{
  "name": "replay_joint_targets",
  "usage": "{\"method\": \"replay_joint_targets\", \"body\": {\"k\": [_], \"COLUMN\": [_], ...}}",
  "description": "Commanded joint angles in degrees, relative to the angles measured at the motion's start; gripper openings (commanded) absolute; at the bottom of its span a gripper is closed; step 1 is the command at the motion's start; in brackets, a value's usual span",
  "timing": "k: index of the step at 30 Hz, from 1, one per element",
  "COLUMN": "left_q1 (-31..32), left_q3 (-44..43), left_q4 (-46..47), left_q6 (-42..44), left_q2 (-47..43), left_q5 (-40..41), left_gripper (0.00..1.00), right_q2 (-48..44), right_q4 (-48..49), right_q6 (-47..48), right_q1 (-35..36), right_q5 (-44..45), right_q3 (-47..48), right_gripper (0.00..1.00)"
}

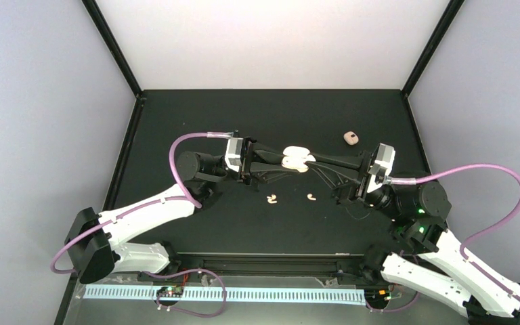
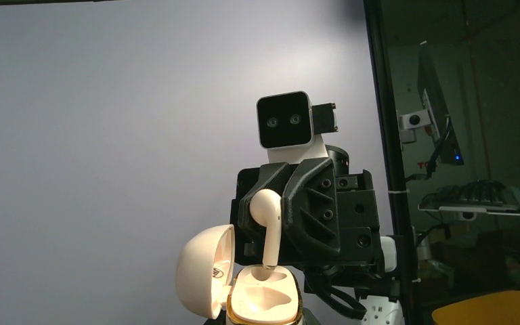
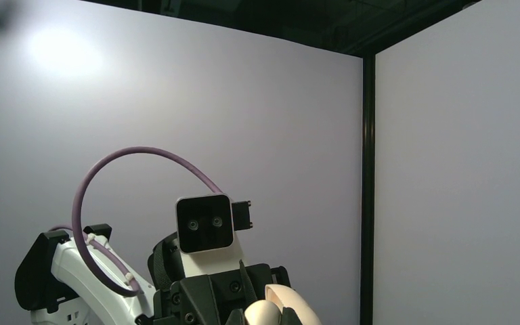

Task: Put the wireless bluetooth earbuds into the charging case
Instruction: Place the earbud in the charging case.

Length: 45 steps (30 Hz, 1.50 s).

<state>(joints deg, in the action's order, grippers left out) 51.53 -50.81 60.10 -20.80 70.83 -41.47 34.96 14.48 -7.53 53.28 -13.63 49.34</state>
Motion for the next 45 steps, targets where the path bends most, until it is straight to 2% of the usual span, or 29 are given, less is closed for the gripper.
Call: {"method": "replay_joint_targets", "body": {"k": [1, 24, 30, 45], "left_q1": [0.6, 0.9, 0.9, 0.9], "left_q3": [-0.2, -0.2, 0.5, 0.9], "left_q4": [1.9, 2.1, 1.9, 1.8], "left_q6": [1.4, 1.0, 1.2, 1.5], "left_q2": [-1.6, -2.9, -2.8, -1.7], "left_q5": [-0.6, 1.4, 2.3, 3.1], "left_gripper": [0.02, 0.02, 0.01, 0.01], "right_q2": [-0.6, -1.6, -1.8, -2.2], "right_q4": [-0.2, -0.1, -0.6, -1.5], "right_q6": [0.5, -1.1, -1.3, -1.7], "right_q1": [0.0, 0.0, 0.0, -0.1], "right_q5": [1.0, 3.1, 3.6, 3.9], "right_q3": [-1.2, -2.7, -2.2, -1.8], "right_gripper": [0.01, 0.01, 0.13, 0.22]}}
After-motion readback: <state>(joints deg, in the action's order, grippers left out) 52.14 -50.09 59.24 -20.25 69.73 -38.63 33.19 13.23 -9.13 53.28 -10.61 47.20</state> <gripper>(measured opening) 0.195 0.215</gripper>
